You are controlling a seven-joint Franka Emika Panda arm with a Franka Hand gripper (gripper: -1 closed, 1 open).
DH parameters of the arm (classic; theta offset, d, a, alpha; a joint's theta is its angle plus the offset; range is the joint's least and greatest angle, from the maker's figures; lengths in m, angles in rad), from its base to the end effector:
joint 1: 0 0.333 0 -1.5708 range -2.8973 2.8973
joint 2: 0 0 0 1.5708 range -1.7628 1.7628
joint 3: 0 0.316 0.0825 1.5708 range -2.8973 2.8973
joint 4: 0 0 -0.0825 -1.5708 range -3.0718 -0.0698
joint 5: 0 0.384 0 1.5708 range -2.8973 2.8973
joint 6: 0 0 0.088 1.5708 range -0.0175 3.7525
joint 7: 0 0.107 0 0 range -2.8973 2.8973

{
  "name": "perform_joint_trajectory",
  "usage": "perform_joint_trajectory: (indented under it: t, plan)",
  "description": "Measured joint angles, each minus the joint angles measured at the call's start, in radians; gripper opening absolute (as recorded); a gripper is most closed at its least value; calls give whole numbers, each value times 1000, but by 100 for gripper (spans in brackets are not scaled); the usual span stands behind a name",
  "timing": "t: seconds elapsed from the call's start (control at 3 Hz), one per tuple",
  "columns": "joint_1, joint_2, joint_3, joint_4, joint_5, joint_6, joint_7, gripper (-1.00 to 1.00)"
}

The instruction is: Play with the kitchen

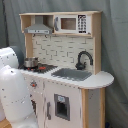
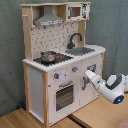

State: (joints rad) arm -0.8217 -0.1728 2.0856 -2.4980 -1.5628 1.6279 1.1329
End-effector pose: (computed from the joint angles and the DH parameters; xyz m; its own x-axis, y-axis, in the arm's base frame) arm 0.2317 0.3800 0.2944 0.2605 0.9584 0.1165 -0.1250 -0.0861 0.9884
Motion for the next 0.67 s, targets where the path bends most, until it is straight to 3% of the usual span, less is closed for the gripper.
perform_joint_trajectory:
  t: [0.67]
  plan:
    - [-67, -12, 0, -21, -39, 51, 197, 100]
